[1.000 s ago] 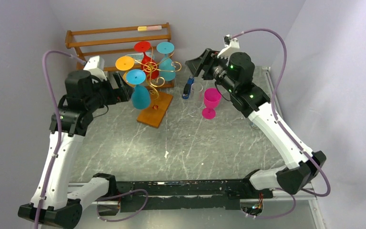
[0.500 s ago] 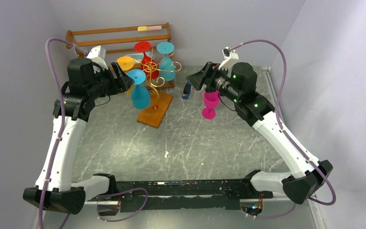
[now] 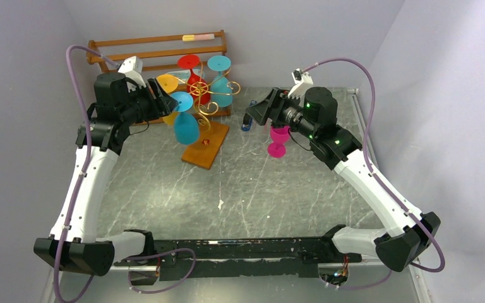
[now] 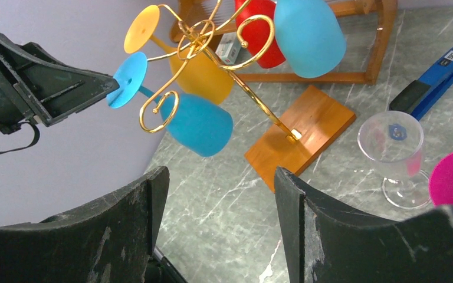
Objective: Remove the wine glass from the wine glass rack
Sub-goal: Pick up the wine glass from the wine rack.
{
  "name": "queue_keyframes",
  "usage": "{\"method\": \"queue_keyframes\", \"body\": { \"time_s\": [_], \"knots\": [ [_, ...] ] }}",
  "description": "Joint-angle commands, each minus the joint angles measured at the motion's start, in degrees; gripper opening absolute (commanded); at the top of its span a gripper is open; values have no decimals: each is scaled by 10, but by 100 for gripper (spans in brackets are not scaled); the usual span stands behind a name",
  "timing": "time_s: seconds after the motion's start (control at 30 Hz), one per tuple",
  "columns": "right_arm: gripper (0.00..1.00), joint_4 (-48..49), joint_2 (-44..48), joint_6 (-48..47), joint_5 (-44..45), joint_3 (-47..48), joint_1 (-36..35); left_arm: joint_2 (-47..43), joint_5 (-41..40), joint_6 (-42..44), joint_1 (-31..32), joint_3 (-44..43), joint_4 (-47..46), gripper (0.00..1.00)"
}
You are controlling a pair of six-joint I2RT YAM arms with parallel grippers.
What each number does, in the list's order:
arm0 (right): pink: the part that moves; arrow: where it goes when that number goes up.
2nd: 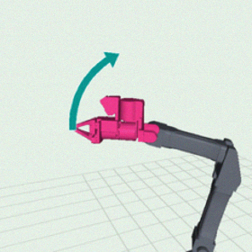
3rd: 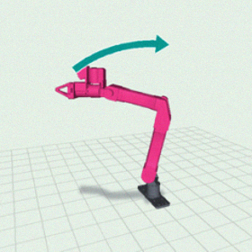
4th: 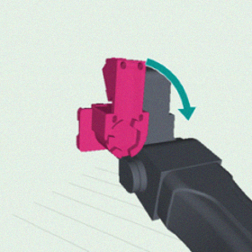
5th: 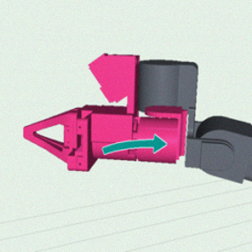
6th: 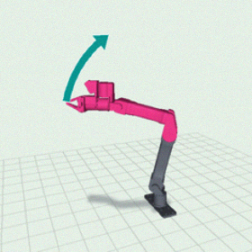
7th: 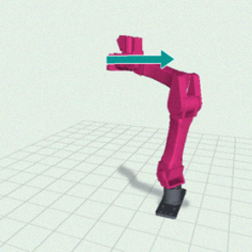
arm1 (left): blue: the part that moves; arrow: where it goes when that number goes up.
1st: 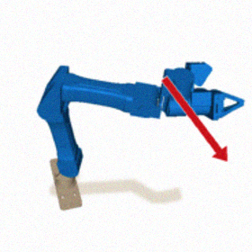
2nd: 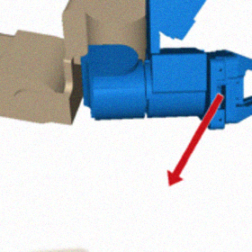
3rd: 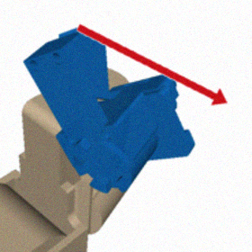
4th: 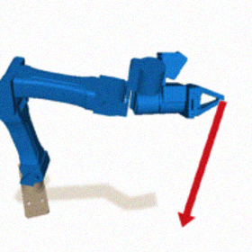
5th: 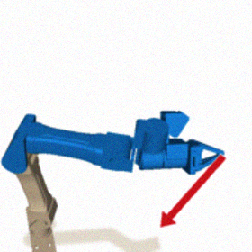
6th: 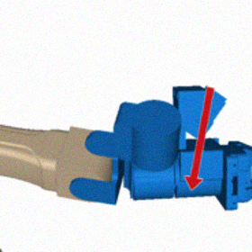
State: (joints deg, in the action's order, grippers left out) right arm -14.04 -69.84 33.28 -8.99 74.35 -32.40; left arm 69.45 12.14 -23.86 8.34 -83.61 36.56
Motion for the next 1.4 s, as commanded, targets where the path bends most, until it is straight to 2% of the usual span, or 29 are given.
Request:
{"method": "queue_keyframes", "body": {
  "time_s": [0.0, 0.43, 0.6, 0.9, 1.07, 1.17, 1.37],
  "knots": [
    [70, 8, 3, 7, -13, -8, 2, -3, -4, -6, -7, 9, -29, 59],
    [69, 12, 3, 16, -13, -20, 2, 2, -22, 11, -8, 14, -25, 42],
    [70, 10, 2, 16, -12, -21, 2, 5, -24, 16, -8, 11, -19, 39],
    [70, 11, 5, 20, -11, -25, 2, 5, -19, 14, -8, 11, -21, 20],
    [70, 12, 7, 23, -9, -27, 2, 5, -21, 16, -9, 6, -20, 18],
    [70, 11, 8, 24, -9, -29, 2, 7, -18, 17, -9, 5, -20, 7],
    [70, 12, 8, 26, -11, -31, 2, 4, -15, 15, -9, 3, -22, 5]
  ]
}}
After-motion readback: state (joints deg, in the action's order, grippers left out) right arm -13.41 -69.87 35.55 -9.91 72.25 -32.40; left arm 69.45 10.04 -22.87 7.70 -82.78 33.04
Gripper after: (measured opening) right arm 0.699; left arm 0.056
